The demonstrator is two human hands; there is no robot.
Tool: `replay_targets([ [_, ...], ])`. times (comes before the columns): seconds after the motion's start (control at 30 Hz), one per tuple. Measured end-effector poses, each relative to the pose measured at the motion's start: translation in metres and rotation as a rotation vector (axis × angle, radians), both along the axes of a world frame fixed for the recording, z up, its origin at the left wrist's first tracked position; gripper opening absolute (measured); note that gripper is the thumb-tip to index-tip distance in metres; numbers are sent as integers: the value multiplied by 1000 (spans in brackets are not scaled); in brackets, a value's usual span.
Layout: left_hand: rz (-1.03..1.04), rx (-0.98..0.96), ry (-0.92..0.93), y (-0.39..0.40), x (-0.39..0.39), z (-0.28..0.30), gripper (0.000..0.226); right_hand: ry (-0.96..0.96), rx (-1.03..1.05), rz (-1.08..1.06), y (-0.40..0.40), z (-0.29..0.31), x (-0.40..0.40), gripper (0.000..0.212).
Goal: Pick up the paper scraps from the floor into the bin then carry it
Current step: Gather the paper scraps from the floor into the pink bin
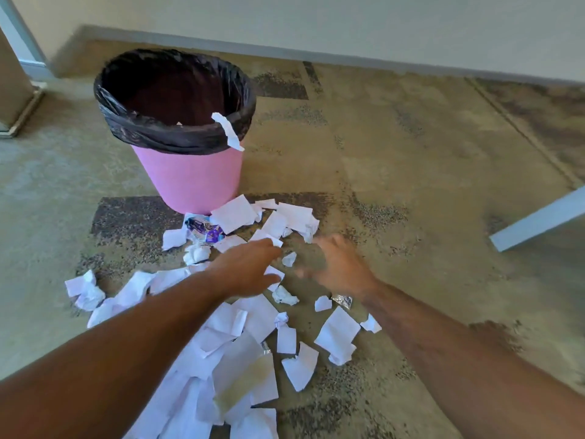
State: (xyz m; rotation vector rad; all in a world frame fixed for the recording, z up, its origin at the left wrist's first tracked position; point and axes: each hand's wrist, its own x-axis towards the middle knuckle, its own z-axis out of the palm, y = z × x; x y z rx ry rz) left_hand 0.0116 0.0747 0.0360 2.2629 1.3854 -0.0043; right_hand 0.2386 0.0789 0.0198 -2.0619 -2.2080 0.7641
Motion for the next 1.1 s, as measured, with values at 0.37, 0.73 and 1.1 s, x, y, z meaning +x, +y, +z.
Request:
replay_targets([
  [0.37, -23, -87, 368, -28, 27, -86, 148, -329, -389, 100, -93, -59, 83, 152],
  [0.73, -84, -179, 327, -69, 78, -94, 152, -298, -259, 48, -99, -61, 62, 149],
  [1.1, -111, -125, 383, -101, 102, -100, 146, -289, -145, 122, -101, -68, 55, 108],
])
